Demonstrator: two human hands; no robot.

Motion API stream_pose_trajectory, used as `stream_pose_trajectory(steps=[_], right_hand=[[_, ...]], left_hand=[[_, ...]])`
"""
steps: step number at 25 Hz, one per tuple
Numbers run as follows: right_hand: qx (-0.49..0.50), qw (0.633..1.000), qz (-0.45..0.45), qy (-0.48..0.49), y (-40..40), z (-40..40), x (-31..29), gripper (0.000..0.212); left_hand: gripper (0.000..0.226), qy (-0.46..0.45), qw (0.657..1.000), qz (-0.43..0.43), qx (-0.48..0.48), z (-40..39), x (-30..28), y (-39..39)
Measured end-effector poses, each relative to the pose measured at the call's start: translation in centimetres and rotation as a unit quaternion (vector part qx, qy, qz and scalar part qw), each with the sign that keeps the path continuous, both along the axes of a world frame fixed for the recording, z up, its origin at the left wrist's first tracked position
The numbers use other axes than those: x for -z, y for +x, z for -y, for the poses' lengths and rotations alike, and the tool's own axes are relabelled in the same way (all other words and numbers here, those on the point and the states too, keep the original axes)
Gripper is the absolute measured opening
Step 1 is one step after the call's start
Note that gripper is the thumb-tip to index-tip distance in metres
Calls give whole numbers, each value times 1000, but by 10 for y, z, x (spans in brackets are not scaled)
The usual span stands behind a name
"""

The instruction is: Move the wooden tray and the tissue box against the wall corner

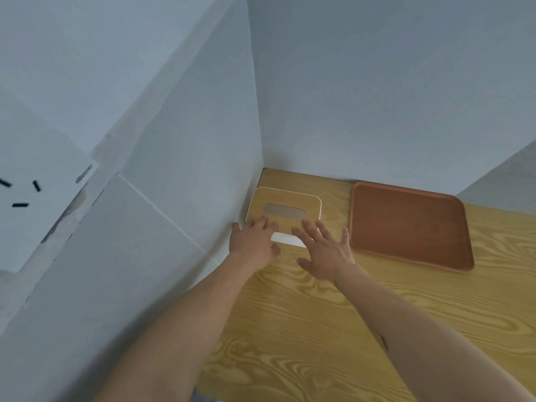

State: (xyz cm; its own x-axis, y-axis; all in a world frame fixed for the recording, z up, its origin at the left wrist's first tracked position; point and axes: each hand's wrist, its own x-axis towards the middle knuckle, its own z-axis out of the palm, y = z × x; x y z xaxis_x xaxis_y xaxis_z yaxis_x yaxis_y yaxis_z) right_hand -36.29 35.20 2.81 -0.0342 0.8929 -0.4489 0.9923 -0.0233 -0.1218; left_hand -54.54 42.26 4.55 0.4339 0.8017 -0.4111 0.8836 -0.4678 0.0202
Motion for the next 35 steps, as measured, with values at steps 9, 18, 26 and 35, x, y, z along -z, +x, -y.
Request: stream_pose_trajectory(steps=[9,18,26,35], right_hand=[[5,1000,-6,-7,16,-69,-1,78],[13,1000,-11,-3,31,-97,2,81],[12,1000,-8,0,39,-115,5,82],[-2,999,-13,-38,41,-119,-1,90]], left_hand=[[63,-11,999,-35,-10,-64,-10,31],[63,-6,997,-74,-10,-92,-12,50],[64,-9,998,-68,-16,-107,-14,57],[70,-16,998,-64,1,-110,-8,50]])
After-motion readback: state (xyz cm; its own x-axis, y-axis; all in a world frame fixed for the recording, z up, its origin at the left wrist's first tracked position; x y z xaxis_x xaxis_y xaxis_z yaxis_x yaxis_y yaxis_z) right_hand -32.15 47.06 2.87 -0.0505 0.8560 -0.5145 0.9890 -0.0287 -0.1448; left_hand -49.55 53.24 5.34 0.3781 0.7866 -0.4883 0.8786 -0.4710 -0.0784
